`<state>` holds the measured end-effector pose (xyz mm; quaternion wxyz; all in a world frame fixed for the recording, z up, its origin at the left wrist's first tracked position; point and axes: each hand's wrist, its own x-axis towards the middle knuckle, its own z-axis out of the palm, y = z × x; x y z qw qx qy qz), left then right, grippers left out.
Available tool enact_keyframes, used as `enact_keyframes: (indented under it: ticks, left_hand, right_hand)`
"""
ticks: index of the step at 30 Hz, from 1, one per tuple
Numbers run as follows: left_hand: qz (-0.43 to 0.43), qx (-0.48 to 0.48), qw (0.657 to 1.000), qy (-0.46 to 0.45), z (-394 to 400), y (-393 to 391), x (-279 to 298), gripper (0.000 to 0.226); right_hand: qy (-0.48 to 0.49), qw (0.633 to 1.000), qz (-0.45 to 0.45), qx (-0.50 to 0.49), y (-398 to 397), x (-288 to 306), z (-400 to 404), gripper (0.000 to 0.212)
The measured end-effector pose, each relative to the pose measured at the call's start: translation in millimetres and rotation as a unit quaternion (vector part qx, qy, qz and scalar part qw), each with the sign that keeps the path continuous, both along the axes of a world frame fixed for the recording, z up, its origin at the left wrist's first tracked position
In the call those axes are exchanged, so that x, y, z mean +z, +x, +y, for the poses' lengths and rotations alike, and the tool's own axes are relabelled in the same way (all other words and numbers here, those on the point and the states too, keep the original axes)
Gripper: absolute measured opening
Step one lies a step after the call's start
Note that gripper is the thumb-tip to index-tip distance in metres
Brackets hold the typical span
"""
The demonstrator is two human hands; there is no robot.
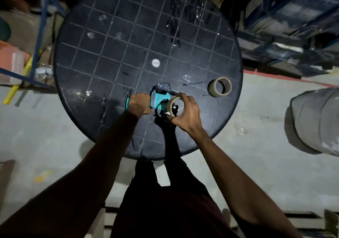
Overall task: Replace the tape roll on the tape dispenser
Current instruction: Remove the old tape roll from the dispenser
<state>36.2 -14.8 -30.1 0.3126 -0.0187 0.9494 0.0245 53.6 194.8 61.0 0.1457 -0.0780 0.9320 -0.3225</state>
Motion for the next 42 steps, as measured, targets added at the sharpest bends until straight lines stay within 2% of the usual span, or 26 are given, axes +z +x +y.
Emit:
enact_keyframes:
  ticks: [4,7,11,15,18,21,24,27,29,34,42]
  left_hand:
    - [0.027,0.044,0.998,0.046,-6,21,14,0.079]
    - [0.048,0.102,0.992,0.058,-2,39,33,0.094]
    - [0.096,0.223,0.958,0.155,11,66,66,0.081]
    - [0.172,0.36,0.876,0.272,21,93,93,0.043]
    - [0.212,0.412,0.834,0.299,18,113,108,0.031]
    - [0.237,0.437,0.818,0.289,9,135,115,0.03]
    - [0.234,0.459,0.82,0.25,-4,159,117,0.031]
    - [0.245,0.501,0.8,0.224,-21,179,113,0.028]
    - [0.244,0.509,0.799,0.206,-35,188,109,0.03]
    - [0.228,0.498,0.814,0.195,-82,191,99,0.034]
    - [0.187,0.485,0.826,0.217,-162,188,71,0.034]
  right_hand:
    - [0.015,0.999,0.016,0.023,0,12,6,0.083]
    - [0.018,0.999,0.021,0.039,2,21,9,0.082]
    - [0.018,0.997,0.021,0.074,7,29,7,0.079]
    - [0.009,0.993,0.028,0.111,12,32,-6,0.081]
    - [-0.001,0.989,0.037,0.141,15,31,-24,0.082]
    - [0.009,0.979,0.049,0.197,16,31,-45,0.079]
    - [0.013,0.963,0.062,0.263,21,31,-66,0.076]
    - [0.011,0.949,0.065,0.308,27,30,-93,0.078]
    - [0.012,0.943,0.07,0.326,29,27,-113,0.08]
    - [0.025,0.94,0.054,0.335,36,15,-166,0.085]
    - [0.136,0.938,0.005,0.32,28,-27,-253,0.088]
